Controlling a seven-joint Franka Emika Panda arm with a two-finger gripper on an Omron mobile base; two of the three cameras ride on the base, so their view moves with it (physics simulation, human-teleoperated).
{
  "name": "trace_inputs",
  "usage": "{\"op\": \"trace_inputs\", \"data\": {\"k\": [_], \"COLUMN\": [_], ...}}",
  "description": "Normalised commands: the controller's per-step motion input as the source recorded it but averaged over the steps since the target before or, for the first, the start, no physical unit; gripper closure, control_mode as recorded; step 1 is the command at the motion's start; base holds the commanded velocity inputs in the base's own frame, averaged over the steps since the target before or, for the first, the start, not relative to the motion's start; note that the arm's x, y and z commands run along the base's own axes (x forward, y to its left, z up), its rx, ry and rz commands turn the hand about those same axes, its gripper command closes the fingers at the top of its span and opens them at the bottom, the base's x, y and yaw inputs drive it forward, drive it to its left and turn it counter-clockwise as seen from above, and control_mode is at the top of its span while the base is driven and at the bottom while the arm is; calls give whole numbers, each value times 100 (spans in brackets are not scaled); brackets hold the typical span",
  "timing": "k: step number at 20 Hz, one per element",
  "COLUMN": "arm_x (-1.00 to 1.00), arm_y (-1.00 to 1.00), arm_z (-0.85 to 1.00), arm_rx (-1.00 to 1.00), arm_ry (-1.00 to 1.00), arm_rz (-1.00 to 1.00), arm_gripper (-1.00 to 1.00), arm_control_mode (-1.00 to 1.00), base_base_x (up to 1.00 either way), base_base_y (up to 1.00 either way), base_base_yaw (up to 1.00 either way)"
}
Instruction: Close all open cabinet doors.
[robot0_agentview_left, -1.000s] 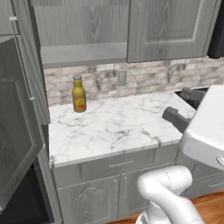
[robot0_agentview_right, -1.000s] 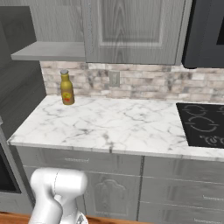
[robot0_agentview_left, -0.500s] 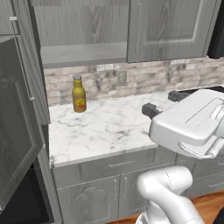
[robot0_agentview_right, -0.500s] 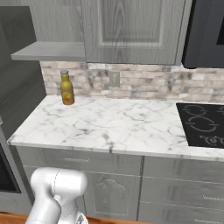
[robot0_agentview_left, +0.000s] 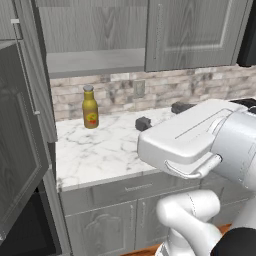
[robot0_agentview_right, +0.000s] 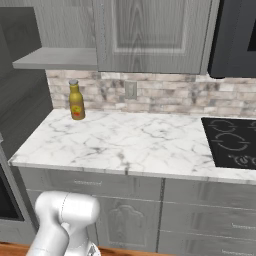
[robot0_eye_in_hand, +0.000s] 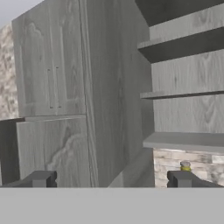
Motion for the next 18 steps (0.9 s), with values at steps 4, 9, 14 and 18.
{"op": "trace_inputs", "data": {"k": [4, 9, 14, 18], "arm_x": [0, 7, 11, 20], "arm_y": [12, 14, 16, 18], "arm_z": [-3, -11, -13, -3], "arm_rx": [0, -1, -1, -1], "arm_ry": [-4, -12, -10, -6], "arm_rz": [0, 0, 0, 0], "arm_gripper": [-100, -100, -100, -100], "arm_control_mode": [-100, -100, -100, -100], "base_base_x": [0, 0, 0, 0], "base_base_y": [0, 0, 0, 0], "base_base_yaw": [0, 0, 0, 0]}}
